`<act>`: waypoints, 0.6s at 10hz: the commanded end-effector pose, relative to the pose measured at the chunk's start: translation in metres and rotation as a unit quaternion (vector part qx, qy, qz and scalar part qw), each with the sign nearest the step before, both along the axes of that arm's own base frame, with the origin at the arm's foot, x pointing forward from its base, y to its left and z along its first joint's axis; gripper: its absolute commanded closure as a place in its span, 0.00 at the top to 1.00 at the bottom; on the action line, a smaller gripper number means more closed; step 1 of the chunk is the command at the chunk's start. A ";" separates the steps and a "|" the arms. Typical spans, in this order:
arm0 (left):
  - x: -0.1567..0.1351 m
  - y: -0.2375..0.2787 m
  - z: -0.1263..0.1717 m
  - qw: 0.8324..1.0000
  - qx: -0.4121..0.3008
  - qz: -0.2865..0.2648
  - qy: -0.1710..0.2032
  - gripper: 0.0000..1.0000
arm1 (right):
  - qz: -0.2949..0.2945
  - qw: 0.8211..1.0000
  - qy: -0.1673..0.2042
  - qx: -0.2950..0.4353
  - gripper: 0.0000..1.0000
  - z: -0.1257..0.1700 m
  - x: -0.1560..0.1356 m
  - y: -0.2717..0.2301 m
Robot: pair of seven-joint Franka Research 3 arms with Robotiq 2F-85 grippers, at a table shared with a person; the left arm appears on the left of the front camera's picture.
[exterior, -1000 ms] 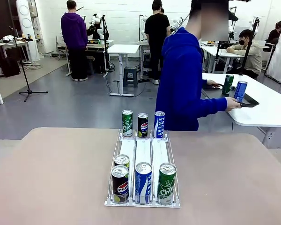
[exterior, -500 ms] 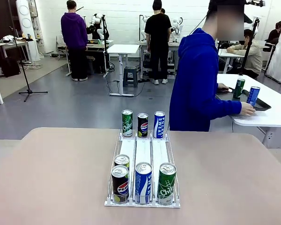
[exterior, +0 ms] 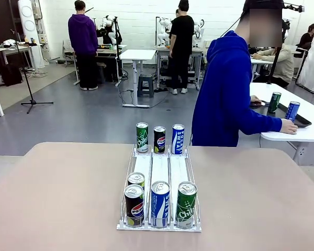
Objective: Retrieve and hand over the desired beverage to the person.
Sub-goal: Place the picked can on the Handle tray extended by the person.
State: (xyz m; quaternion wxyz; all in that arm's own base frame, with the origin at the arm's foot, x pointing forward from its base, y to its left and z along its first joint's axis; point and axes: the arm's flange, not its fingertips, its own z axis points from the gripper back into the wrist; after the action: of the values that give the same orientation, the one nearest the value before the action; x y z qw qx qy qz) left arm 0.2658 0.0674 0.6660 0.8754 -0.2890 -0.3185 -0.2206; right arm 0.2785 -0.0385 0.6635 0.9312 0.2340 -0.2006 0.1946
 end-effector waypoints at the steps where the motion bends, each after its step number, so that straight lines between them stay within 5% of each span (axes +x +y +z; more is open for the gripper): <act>1: 0.000 0.000 -0.001 1.000 -0.002 -0.001 -0.005 1.00 | 0.006 1.000 -0.001 0.003 1.00 -0.001 0.000 -0.002; 6: 0.000 0.000 -0.001 1.000 -0.002 -0.001 -0.005 1.00 | 0.006 1.000 -0.001 0.003 1.00 -0.001 0.000 -0.002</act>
State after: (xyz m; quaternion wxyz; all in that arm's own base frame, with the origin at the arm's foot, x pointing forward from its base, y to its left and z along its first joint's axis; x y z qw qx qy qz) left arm 0.2658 0.0674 0.6660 0.8754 -0.2890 -0.3185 -0.2206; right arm 0.2785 -0.0385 0.6635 0.9312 0.2340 -0.2006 0.1947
